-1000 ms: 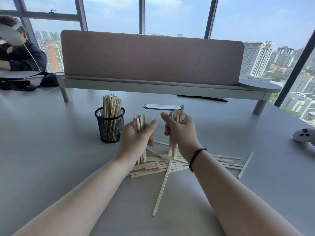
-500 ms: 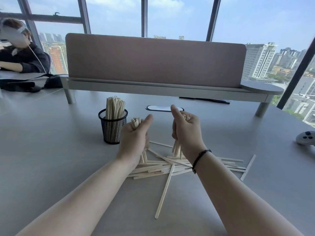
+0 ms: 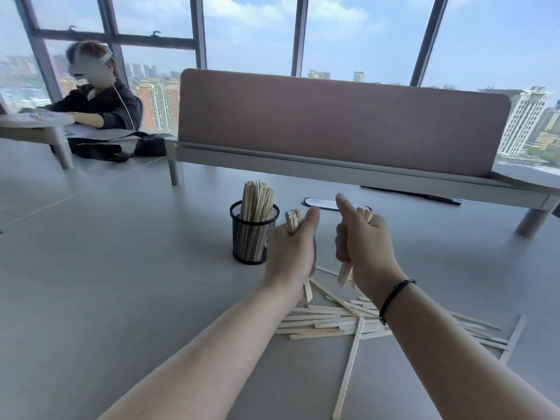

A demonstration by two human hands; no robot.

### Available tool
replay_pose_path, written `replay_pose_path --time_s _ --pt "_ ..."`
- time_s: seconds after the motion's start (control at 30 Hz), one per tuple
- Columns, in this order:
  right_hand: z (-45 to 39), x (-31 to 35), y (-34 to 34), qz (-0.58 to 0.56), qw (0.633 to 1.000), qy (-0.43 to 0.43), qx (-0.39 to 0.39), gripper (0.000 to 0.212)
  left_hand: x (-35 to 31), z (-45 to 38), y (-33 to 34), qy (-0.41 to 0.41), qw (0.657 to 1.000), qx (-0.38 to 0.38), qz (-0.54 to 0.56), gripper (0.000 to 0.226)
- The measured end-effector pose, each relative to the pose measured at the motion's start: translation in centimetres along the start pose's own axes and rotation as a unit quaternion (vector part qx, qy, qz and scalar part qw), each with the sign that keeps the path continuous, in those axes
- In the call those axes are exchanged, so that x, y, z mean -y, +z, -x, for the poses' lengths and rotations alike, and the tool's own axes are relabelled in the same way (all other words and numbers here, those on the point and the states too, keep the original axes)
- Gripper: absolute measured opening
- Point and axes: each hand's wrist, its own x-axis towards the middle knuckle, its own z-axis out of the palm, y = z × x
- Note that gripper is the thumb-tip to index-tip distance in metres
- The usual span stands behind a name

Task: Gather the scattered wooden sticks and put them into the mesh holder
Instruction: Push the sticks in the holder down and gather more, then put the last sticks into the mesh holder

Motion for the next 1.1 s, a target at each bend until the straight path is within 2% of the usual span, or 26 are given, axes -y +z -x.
replay_pose_path --time_s 0.13,0.33,0.5,0.6,0.7,0.77,0.83,0.9,1.0,1.1 --pt "-1.7 3.9 4.4 -0.081 0.996 -0.003 0.029 0.06 -5.1 -3.0 -1.6 0.033 0.997 -0.062 0.043 0.057" --pt "-5.4 6.7 11.1 -0.17 0.985 -0.005 0.041 0.062 -11.1 -9.2 -4.8 0.102 0.989 -0.108 -0.022 0.054" --pt "-7.3 4.1 13.8 -0.081 0.996 0.029 0.011 0.054 -8.3 -12.0 -6.1 0.096 0.977 -0.126 -0.143 0.053" --pt "-7.6 2.5 14.3 -0.055 0.998 0.0 -0.003 0.05 -6.2 -12.3 -6.8 0.094 0.974 -0.125 -0.166 0.054" --pt "-7.6 1.9 14.1 -0.022 0.999 -0.036 -0.013 0.029 -5.5 -12.4 -7.4 0.155 0.954 -0.145 -0.212 0.038" --pt "-7.7 1.9 13.8 -0.033 0.998 -0.058 -0.008 0.022 -5.7 -12.2 -7.7 0.197 0.941 -0.155 -0.225 0.021" --pt "-7.6 1.9 13.3 -0.01 0.996 -0.09 -0.002 0.02 -6.0 -11.8 -7.7 0.23 0.933 -0.146 -0.234 0.016" --pt "-7.1 1.9 12.4 0.027 0.993 -0.111 0.02 0.02 -6.2 -11.0 -7.5 0.29 0.908 -0.138 -0.268 0.017" --pt "-6.1 1.5 10.2 0.058 0.991 -0.1 0.066 0.025 -5.6 -8.4 -6.5 0.403 0.844 -0.127 -0.331 0.016" --pt "-5.2 0.5 6.4 0.082 0.991 -0.063 0.082 0.028 -3.6 -4.3 -5.2 0.47 0.792 -0.04 -0.387 0.022"
